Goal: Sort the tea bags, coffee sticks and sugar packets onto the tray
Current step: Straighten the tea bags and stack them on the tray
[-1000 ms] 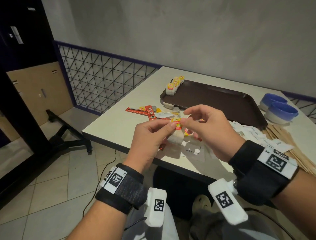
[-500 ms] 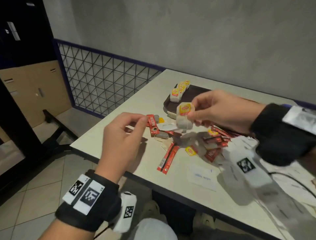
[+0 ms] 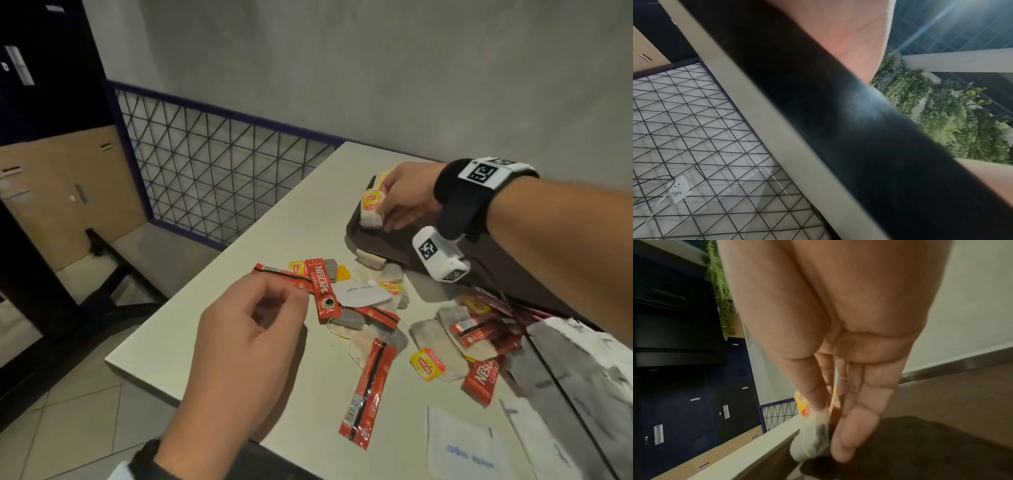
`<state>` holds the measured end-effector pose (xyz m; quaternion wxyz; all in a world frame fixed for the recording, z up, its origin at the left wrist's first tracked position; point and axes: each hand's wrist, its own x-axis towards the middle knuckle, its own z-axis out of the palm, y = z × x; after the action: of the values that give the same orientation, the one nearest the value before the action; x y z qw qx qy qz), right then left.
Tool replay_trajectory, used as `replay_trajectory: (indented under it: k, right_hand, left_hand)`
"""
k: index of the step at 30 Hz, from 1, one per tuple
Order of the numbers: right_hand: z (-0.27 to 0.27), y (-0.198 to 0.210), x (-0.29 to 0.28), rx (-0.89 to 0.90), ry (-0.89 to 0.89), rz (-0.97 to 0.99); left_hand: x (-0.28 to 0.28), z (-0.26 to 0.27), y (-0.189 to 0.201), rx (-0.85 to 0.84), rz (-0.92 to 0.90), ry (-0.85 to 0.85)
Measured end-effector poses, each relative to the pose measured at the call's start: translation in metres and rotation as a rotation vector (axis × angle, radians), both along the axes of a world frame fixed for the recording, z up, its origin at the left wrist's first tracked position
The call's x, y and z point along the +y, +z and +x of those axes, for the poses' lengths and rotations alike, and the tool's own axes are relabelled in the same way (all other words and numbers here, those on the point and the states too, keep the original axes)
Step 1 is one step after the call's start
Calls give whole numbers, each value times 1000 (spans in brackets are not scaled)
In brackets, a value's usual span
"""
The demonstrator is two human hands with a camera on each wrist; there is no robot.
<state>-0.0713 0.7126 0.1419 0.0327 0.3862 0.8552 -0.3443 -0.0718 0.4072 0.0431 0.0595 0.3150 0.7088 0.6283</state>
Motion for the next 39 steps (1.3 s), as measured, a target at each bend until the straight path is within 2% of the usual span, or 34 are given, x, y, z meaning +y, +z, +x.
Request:
replay_trajectory:
  k: [8, 14, 20, 22, 25, 28, 30, 33, 39]
  right_hand:
    - [-7, -9, 9, -10, -123, -67]
    - [-8, -10, 1, -20, -102, -108]
    - [-6, -5, -3, -44, -94, 4]
    - [5, 6, -9, -52, -42, 165]
    - [38, 25, -36, -103, 176, 447]
    - [80, 37, -73, -311, 456, 418]
    - [104, 38, -96, -457, 567, 359]
    - [122, 23, -108, -544, 597, 440]
    - [133, -13, -103, -544, 545, 480]
  left_hand:
    - [0, 1, 1, -2, -18, 0]
    - [-1, 2, 1, -2, -15, 10]
    - [-1, 1, -2, 1, -12, 36]
    - [-1, 1, -2, 5, -22, 42]
    - [0, 1, -2, 16, -26, 46]
    - [-1, 1, -2, 25, -37, 40]
    - [0, 1, -2, 25, -43, 41]
    - [-1, 1, -2, 32, -52, 44]
    - [-1, 5, 0, 75, -74, 67]
